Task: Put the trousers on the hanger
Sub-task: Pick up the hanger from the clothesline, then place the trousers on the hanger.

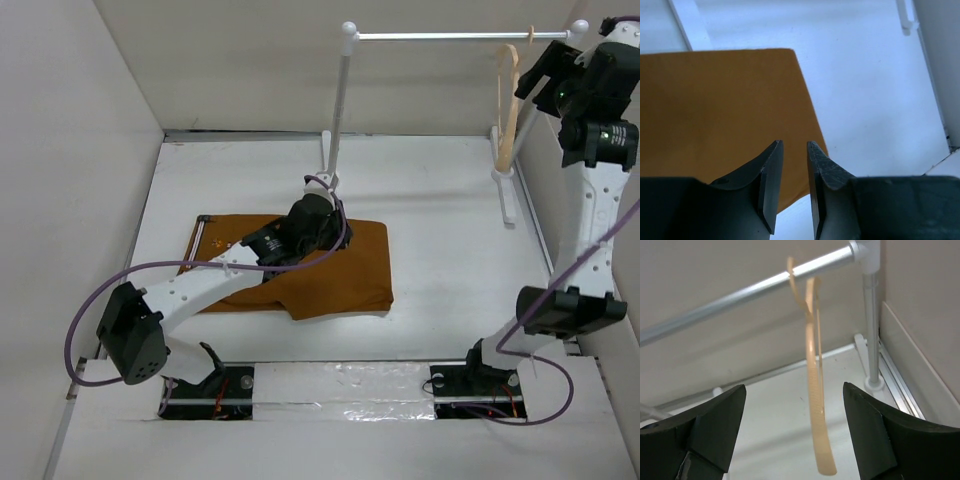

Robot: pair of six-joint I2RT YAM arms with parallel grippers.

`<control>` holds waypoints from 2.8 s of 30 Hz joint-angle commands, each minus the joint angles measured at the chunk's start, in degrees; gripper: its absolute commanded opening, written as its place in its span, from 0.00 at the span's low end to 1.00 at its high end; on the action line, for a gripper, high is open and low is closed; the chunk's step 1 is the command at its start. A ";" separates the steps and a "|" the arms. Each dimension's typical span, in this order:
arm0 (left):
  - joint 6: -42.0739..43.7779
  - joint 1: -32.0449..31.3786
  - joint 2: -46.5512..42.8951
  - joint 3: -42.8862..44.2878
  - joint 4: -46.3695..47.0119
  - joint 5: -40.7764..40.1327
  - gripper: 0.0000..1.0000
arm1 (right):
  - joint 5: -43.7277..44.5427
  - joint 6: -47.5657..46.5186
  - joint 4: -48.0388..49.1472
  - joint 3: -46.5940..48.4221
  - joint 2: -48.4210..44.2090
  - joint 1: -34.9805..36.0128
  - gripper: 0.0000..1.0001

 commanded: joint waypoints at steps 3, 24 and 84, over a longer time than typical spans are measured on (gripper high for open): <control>3.08 0.34 -2.39 -3.74 2.20 1.24 0.24 | -7.42 -1.54 -4.39 1.65 6.30 -4.58 0.81; 5.46 0.86 0.08 -4.27 3.69 1.32 0.25 | -5.13 -4.61 -0.62 -9.42 7.89 -1.08 0.36; 5.28 -5.20 46.13 60.15 -3.95 -1.30 0.51 | 3.57 -0.49 5.19 -70.16 -32.10 27.05 0.00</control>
